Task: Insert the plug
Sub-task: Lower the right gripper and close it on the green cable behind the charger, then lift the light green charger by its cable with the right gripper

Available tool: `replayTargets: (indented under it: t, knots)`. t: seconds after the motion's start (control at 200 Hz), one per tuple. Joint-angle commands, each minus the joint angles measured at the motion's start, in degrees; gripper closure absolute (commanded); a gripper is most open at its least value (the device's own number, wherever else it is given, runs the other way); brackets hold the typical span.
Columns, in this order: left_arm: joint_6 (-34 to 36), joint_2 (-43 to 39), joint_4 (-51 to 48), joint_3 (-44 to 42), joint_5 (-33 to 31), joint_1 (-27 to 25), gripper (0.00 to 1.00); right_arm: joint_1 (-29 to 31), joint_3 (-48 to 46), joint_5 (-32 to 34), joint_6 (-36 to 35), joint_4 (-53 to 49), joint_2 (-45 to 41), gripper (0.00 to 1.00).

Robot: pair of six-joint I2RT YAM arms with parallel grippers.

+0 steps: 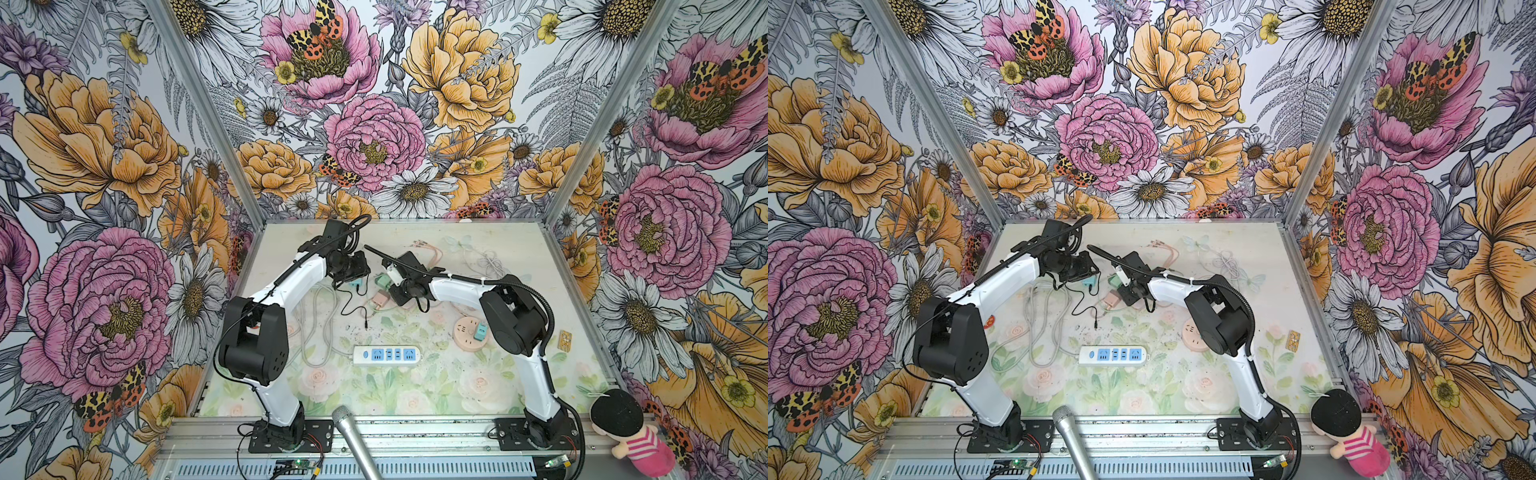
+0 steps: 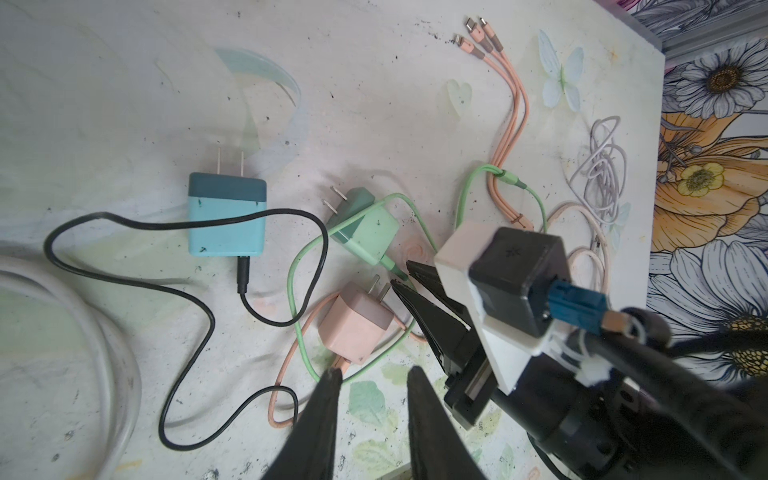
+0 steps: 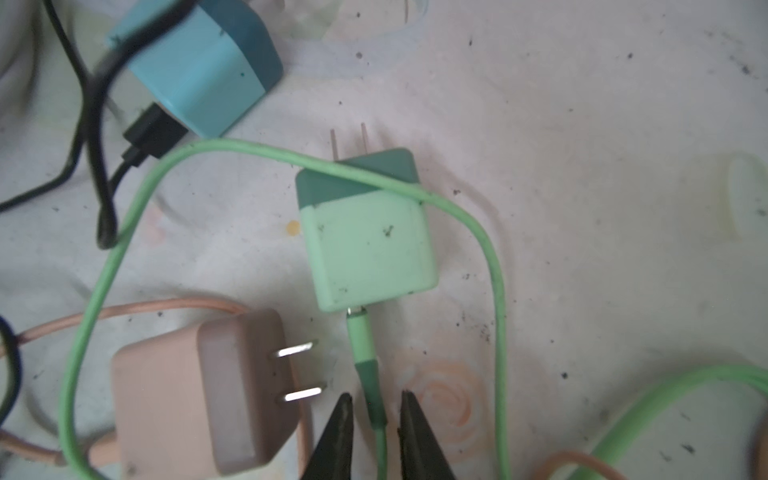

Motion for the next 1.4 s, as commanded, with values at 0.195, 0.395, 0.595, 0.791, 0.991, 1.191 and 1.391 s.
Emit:
replayTargets:
  t: [0.195,0.395,0.595,0.791,0.991,1.191,1.391]
  knots:
    - [0.5,-2.0,1.3,0.1,0.1,0.2,0.70,-0.3,-0.5,-0.7,0.8,-0.1,0.0,1.00]
    - [0.3,-3.7,1.3,-1.0,-0.2,0.6,0.70,-0.3,-2.8,-2.2,1.5,-0.2,-4.2,1.00]
    - [0.3,-5.4,1.2,-0.6,0.7,1.1,0.69,-0.3,-5.6,-4.5,1.7,-0.3,-11.2,1.00]
    - [0.3,-7.6,0.9,-1.3,1.6,1.4,0.69,-0.2,-9.2,-7.2,3.2,-0.5,-17.3,1.00]
    - [0.5,-10.0,0.4,-2.4,2.8,1.6,0.68,-0.2,-12.7,-9.6,3.6,-0.8,-22.7,1.00]
    - [0.7,-11.5,-0.2,-3.1,3.0,1.6,0.67,-0.2,-14.8,-15.6,3.3,-4.1,-25.1,1.00]
    - [0.9,-11.6,-0.1,-3.6,5.7,1.3,0.67,-0.3,-18.5,-18.8,4.2,-5.4,-29.9,1.00]
